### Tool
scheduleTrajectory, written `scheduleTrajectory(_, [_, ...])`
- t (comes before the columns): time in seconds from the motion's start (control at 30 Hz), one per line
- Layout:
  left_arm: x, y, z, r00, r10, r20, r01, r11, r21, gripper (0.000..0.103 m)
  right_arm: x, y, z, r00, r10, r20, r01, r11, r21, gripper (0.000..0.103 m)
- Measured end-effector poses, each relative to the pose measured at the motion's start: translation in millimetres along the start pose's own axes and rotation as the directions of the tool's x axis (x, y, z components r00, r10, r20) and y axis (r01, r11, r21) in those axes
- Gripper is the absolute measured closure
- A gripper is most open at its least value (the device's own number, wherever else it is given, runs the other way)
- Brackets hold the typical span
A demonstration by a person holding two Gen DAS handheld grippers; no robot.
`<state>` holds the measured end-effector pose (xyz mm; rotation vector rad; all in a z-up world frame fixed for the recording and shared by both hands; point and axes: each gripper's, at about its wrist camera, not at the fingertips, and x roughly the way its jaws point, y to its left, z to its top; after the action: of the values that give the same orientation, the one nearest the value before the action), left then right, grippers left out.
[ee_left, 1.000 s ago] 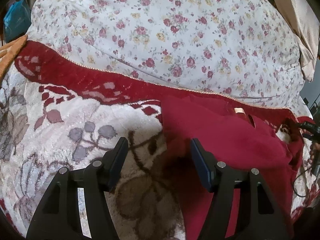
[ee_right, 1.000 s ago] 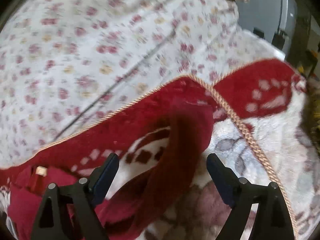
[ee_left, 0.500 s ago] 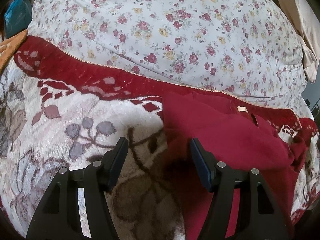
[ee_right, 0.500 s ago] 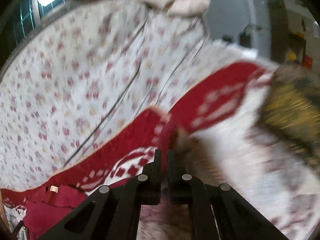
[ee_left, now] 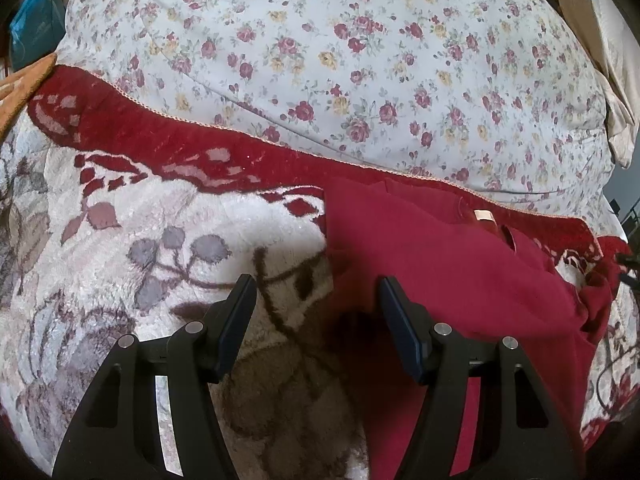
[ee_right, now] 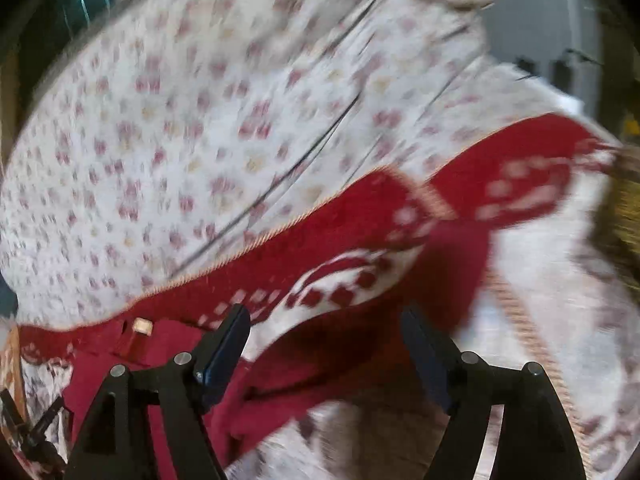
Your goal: Fold small clothes
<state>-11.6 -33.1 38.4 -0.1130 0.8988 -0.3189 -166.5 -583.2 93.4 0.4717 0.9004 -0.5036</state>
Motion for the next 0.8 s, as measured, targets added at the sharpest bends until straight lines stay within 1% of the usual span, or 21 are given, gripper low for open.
scheduleTrajectory(0.07, [1, 0, 2, 1.000, -0.001, 0.001, 0.001, 1.000, 0.003, 0.039, 40, 5, 4, 0.994, -0.023, -0.109, 0.028, 0.999, 0.046, 0.028])
scheduleTrajectory(0.13, [2, 1, 3, 1.000, -0.002, -0.001, 0.002, 1.000, 0.004, 0.039, 72, 2, 1, 0.978, -0.060, -0.198, 0.078, 0.993, 0.085, 0.028])
scheduleTrajectory(0.17, [3, 1, 4, 1.000, -0.004, -0.004, 0.004, 1.000, 0.002, 0.039, 83, -2, -4, 0.970, -0.077, -0.230, 0.101, 0.991, 0.092, 0.029])
scheduleTrajectory(0.2, [3, 2, 4, 1.000, -0.005, -0.005, 0.005, 1.000, 0.001, 0.039, 86, -4, -10, 0.970, -0.081, -0.229, 0.103, 0.991, 0.087, 0.032])
scheduleTrajectory(0.23, [3, 2, 5, 1.000, -0.005, -0.003, 0.005, 1.000, 0.001, 0.039, 81, -3, -13, 0.976, -0.097, -0.193, 0.109, 0.993, 0.050, 0.042])
scheduleTrajectory(0.27, [3, 2, 5, 1.000, -0.003, -0.001, 0.003, 1.000, 0.004, 0.039, 75, -1, -16, 0.980, -0.100, -0.169, 0.103, 0.995, 0.012, 0.066])
scheduleTrajectory(0.3, [3, 1, 5, 1.000, -0.001, 0.000, 0.001, 1.000, 0.005, 0.039, 68, -3, -19, 0.984, -0.082, -0.158, 0.083, 0.997, -0.002, 0.075])
scheduleTrajectory(0.37, [3, 0, 5, 1.000, 0.003, 0.001, -0.003, 1.000, 0.009, 0.039, 50, -10, -23, 0.993, -0.033, -0.112, 0.034, 0.999, 0.011, 0.088])
scheduleTrajectory(0.43, [2, -1, 4, 1.000, 0.007, 0.003, -0.007, 1.000, 0.013, 0.039, 26, -14, -22, 0.999, 0.024, -0.042, -0.022, 0.999, 0.030, 0.090])
scheduleTrajectory(0.47, [1, -2, 3, 1.000, 0.009, 0.006, -0.009, 1.000, 0.012, 0.039, 9, -14, -20, 0.997, 0.073, 0.006, -0.073, 0.997, 0.040, 0.090])
scheduleTrajectory(0.5, [0, -1, 3, 1.000, 0.010, 0.008, -0.010, 1.000, 0.011, 0.039, -3, -13, -18, 0.994, 0.104, 0.033, -0.105, 0.994, 0.041, 0.090])
scheduleTrajectory(0.53, [0, 0, 3, 1.000, 0.011, 0.009, -0.011, 1.000, 0.008, 0.039, -23, -6, -15, 0.985, 0.154, 0.076, -0.156, 0.987, 0.027, 0.090])
scheduleTrajectory(0.57, [0, 0, 3, 1.000, 0.010, 0.009, -0.010, 1.000, 0.004, 0.039, -37, 4, -13, 0.977, 0.188, 0.103, -0.190, 0.982, 0.004, 0.090])
scheduleTrajectory(0.63, [-1, 1, 3, 1.000, 0.009, 0.011, -0.009, 1.000, -0.005, 0.039, -61, 30, -8, 0.958, 0.245, 0.149, -0.237, 0.969, -0.069, 0.090])
scheduleTrajectory(0.67, [-1, 2, 3, 1.000, 0.010, 0.016, -0.010, 1.000, -0.009, 0.039, -75, 50, -7, 0.942, 0.289, 0.169, -0.271, 0.955, -0.124, 0.090])
scheduleTrajectory(0.73, [-4, 5, 4, 0.999, 0.020, 0.034, -0.020, 1.000, -0.019, 0.039, -96, 94, -13, 0.904, 0.392, 0.171, -0.349, 0.907, -0.237, 0.090])
scheduleTrajectory(0.77, [-6, 7, 5, 0.999, 0.027, 0.044, -0.025, 0.999, -0.032, 0.039, -102, 118, -17, 0.884, 0.442, 0.154, -0.382, 0.872, -0.305, 0.090])
scheduleTrajectory(0.8, [-7, 10, 5, 0.998, 0.028, 0.049, -0.026, 0.999, -0.043, 0.039, -105, 146, -29, 0.865, 0.486, 0.121, -0.410, 0.826, -0.386, 0.090])
